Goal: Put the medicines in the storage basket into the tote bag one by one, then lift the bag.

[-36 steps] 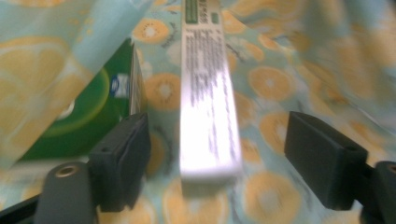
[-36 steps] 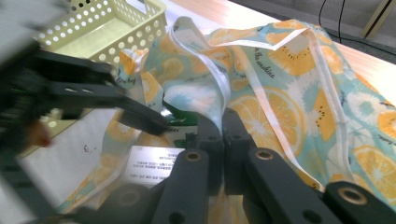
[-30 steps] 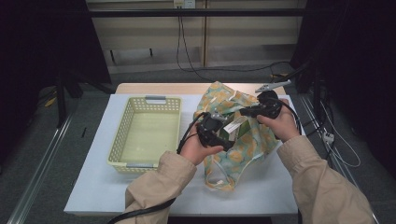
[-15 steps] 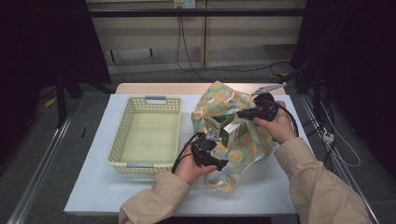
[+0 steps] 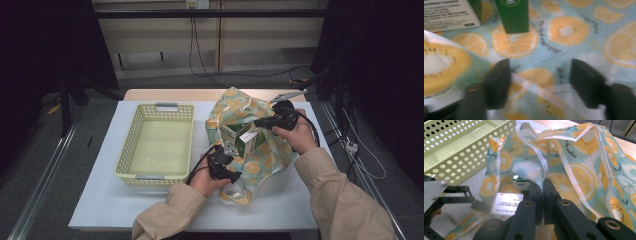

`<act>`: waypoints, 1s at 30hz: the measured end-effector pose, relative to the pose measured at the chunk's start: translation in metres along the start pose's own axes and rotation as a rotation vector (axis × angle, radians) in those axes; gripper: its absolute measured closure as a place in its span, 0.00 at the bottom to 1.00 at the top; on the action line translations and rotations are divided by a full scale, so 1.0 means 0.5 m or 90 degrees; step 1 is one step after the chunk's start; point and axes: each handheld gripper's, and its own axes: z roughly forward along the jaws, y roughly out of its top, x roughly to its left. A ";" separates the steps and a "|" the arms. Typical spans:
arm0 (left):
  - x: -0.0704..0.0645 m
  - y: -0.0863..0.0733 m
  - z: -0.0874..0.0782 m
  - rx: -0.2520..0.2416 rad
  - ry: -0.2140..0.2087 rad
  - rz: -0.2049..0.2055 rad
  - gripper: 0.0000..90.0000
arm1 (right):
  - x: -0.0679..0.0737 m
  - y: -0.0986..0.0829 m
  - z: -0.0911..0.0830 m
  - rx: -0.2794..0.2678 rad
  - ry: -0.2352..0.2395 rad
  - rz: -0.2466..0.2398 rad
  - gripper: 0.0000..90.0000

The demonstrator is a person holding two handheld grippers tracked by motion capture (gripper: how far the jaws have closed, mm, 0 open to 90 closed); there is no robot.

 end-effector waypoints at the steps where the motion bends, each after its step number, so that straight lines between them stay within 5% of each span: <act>1: -0.001 0.001 -0.002 0.007 -0.007 0.003 0.56 | 0.000 -0.001 0.001 0.000 0.001 0.002 0.99; 6: -0.006 0.003 -0.004 0.018 0.002 -0.002 0.69 | 0.000 -0.007 0.006 0.003 0.003 0.002 0.99; 8: -0.002 0.004 -0.005 0.025 -0.026 0.009 0.77 | 0.000 -0.009 0.007 0.002 0.002 0.004 0.99; 14: -0.003 0.002 -0.002 0.008 -0.053 -0.043 0.97 | 0.000 -0.015 0.009 0.005 0.004 0.005 0.99; 17: -0.004 0.006 -0.002 0.019 -0.040 -0.058 1.00 | -0.001 -0.014 0.009 0.003 0.004 0.006 0.99; 20: -0.001 0.011 -0.009 0.024 -0.057 -0.064 1.00 | 0.000 -0.014 0.007 0.005 0.003 0.003 0.99; 30: 0.047 0.096 -0.166 -0.038 -0.011 -0.072 1.00 | -0.005 0.009 -0.010 -0.006 -0.007 0.003 1.00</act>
